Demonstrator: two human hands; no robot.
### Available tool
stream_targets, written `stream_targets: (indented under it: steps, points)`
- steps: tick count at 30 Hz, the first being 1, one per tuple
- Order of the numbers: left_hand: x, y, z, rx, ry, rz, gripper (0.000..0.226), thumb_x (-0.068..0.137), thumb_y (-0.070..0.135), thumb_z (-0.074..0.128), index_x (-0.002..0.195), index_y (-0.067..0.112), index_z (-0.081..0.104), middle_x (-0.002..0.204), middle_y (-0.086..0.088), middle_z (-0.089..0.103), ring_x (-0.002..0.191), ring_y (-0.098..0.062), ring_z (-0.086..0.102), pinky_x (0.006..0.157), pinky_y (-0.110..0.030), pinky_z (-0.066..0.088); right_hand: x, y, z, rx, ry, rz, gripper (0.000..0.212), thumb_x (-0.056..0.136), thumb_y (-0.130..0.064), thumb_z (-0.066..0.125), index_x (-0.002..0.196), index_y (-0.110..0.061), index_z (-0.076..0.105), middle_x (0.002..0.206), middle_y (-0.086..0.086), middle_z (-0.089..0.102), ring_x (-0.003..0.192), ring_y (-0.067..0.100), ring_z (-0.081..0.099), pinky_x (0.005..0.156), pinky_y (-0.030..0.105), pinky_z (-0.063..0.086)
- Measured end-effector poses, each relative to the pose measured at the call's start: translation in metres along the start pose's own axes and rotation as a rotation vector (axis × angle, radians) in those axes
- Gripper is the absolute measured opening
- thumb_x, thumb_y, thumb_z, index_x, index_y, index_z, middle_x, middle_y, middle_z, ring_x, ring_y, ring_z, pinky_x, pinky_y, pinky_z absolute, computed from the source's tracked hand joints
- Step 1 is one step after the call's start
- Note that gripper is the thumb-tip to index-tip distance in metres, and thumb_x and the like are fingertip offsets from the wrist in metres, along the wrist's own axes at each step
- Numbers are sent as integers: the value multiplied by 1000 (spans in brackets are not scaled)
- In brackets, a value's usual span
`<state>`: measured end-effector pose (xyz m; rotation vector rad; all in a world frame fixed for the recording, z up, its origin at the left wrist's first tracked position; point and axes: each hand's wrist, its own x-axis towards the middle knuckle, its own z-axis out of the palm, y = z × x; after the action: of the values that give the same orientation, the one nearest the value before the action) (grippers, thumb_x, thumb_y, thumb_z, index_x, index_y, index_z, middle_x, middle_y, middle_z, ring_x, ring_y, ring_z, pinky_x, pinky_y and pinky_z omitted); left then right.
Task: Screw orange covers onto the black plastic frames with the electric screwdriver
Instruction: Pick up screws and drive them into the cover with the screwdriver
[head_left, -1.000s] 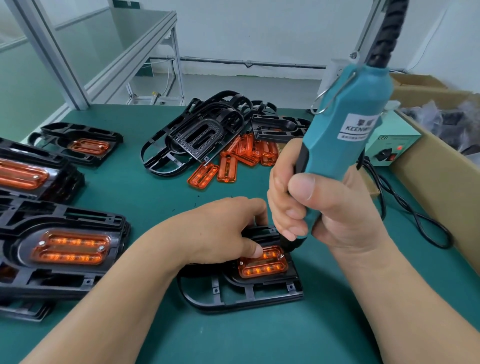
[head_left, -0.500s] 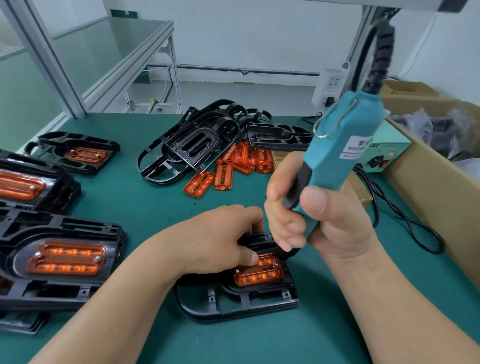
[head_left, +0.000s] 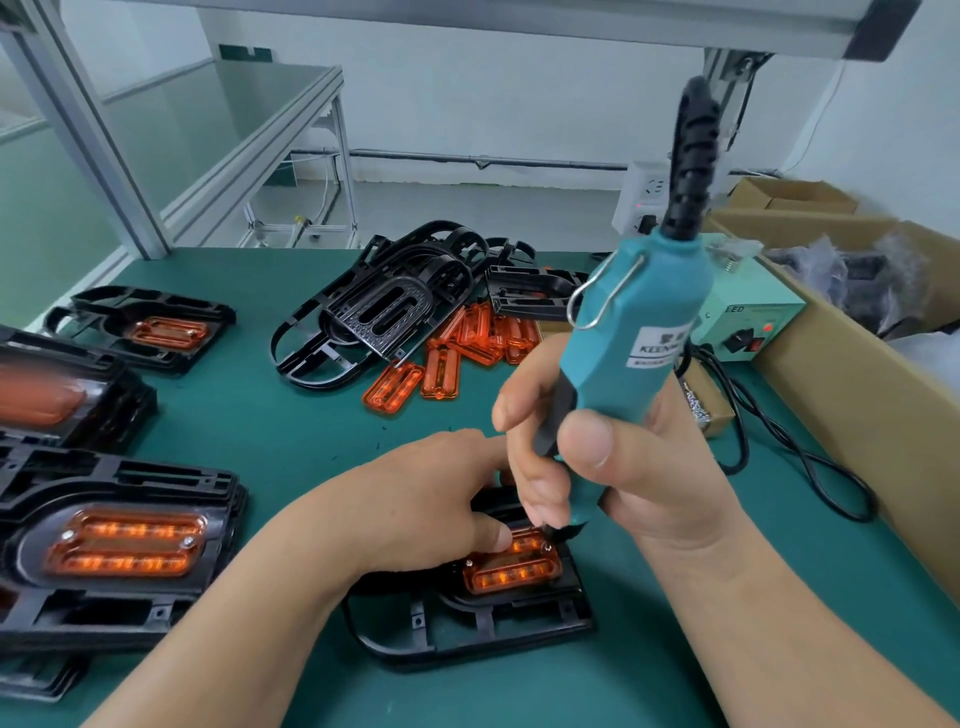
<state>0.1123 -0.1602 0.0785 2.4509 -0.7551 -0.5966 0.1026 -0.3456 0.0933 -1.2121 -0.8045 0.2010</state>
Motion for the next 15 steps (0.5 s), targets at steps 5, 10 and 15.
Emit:
stream_targets:
  steps: [5,10,15]
  points:
    - [2,0,2,-1,0,-27,32,92,36,76,111,48,54,121,11,62,116,-13,58,102,-43,49,4,-6,-3,123,-15,-96,42,96,-43,76,105,-4,65,66,2,61,47,19,56,49,33,49]
    - [2,-5,2,-2,-1,-29,35,90,38,77,118,43,56,118,12,59,116,-10,56,102,-41,48,8,-3,-9,307,230,-100,49,91,-56,71,101,-9,63,63,1,56,46,12,56,50,27,51]
    - [2,-7,-2,25,22,-20,30,89,51,76,108,48,52,107,21,54,99,9,51,80,-14,39,13,13,-18,438,605,-13,51,94,-68,58,91,-17,66,64,-4,50,49,9,50,49,24,47]
